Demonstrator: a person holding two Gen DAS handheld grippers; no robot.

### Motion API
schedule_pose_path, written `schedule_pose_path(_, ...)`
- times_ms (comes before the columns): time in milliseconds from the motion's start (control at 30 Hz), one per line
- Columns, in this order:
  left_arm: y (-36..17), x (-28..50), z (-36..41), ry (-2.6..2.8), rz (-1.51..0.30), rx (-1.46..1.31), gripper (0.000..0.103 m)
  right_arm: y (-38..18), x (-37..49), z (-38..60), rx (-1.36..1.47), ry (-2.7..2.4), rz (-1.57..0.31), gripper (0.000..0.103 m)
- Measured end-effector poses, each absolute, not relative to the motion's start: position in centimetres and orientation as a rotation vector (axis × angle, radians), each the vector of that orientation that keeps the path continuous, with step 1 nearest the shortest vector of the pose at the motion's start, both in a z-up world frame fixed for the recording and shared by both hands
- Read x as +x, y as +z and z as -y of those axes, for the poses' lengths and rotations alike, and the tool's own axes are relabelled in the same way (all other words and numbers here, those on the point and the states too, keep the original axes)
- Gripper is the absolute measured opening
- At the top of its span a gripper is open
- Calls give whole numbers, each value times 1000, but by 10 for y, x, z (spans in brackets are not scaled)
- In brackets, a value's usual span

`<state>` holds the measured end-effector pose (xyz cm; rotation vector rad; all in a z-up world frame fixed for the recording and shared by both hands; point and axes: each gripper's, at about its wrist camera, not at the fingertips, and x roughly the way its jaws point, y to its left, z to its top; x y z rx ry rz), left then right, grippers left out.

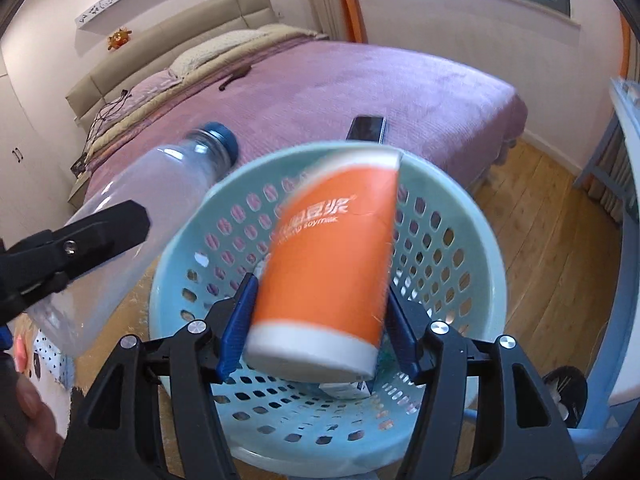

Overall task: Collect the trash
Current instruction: 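Carry the bottle and orange cup to the blue basket and release both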

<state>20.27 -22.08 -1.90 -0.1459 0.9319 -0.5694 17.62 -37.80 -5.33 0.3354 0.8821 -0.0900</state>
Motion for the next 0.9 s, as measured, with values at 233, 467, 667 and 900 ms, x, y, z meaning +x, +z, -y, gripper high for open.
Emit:
schedule_pose_path(233,-28,193,213,-578,-939,-174,65,-73,160,399,419,-116,-922,66)
schedule_pose_path(467,-11,172,191,-579,-896,-194,65,-51,137,396,417,-102,-870,66)
schedule_pose_path(667,16,144,159,-546,-818,-206,65,-14,120,375,392,-47,-790,66)
schedule_pose_path(900,40,106,95,-436,-739,-250,65,16,107,322,346,80,-730,66)
